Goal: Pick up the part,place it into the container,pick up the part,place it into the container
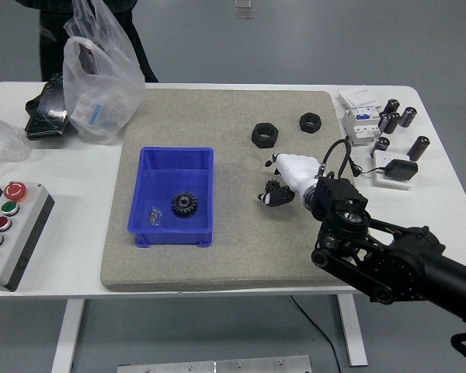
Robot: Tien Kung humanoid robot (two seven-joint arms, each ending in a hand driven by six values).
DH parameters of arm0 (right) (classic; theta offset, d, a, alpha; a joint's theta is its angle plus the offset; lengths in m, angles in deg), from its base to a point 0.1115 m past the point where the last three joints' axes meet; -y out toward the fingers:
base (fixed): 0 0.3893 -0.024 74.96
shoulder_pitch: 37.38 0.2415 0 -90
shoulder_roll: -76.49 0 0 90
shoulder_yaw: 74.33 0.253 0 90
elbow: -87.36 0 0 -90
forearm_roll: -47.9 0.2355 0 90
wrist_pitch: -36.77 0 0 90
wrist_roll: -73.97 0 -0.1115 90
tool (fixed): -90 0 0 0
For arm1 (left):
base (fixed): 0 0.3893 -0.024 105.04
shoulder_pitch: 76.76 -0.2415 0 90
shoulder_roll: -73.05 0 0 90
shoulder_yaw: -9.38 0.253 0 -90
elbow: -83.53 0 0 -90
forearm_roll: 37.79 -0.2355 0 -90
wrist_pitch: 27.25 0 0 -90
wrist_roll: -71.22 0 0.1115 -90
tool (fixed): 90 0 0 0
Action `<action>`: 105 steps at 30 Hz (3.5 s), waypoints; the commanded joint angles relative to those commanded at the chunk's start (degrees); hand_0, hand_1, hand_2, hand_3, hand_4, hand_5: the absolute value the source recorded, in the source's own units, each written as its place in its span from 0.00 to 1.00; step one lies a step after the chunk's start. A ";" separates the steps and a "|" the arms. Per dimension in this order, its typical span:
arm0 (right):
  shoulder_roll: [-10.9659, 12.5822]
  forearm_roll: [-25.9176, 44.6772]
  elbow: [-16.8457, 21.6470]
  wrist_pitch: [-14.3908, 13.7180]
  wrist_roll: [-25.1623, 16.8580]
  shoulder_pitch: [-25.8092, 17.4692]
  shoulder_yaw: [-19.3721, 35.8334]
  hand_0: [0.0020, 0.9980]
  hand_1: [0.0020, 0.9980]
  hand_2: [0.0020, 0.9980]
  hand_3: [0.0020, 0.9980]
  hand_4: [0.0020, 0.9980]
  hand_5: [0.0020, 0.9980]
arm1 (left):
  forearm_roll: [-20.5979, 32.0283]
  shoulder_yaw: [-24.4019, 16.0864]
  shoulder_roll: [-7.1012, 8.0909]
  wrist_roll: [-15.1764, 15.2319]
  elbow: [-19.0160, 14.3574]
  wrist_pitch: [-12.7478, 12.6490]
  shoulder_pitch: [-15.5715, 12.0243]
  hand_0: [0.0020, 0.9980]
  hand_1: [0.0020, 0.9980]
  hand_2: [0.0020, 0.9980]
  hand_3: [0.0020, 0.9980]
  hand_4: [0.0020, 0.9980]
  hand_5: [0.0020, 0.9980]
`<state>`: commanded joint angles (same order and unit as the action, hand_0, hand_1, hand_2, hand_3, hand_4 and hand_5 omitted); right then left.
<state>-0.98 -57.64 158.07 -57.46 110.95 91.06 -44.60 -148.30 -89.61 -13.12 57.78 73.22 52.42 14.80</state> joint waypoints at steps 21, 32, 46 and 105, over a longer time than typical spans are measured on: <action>-0.81 2.79 -2.06 -1.94 0.00 -1.01 -0.03 0.22 0.51 0.45 0.55 0.63 0.06 | -0.02 0.40 0.53 0.52 0.00 0.15 0.53 0.69 0.55 0.54 0.62 0.54 0.06; -1.16 1.75 -2.29 -4.02 0.00 -0.82 -0.52 0.21 0.51 0.43 0.51 0.64 0.05 | 0.42 0.33 0.14 0.50 0.00 0.08 0.58 0.69 0.55 0.54 0.62 0.54 0.06; -2.04 2.32 -0.39 -11.22 0.00 6.79 -5.16 0.20 0.50 0.42 0.51 0.64 0.04 | 0.32 0.33 0.46 0.46 0.00 0.17 0.46 0.69 0.55 0.54 0.62 0.54 0.07; -1.05 26.22 2.44 -27.67 -19.19 0.29 5.14 0.37 0.65 0.73 0.75 0.73 0.21 | 0.21 -0.16 0.11 -0.08 0.00 0.53 0.38 0.69 0.55 0.54 0.62 0.54 0.07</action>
<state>-2.03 -31.42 160.51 -85.13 91.76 91.34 -39.45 -148.09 -89.77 -13.01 57.70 73.22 52.95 15.18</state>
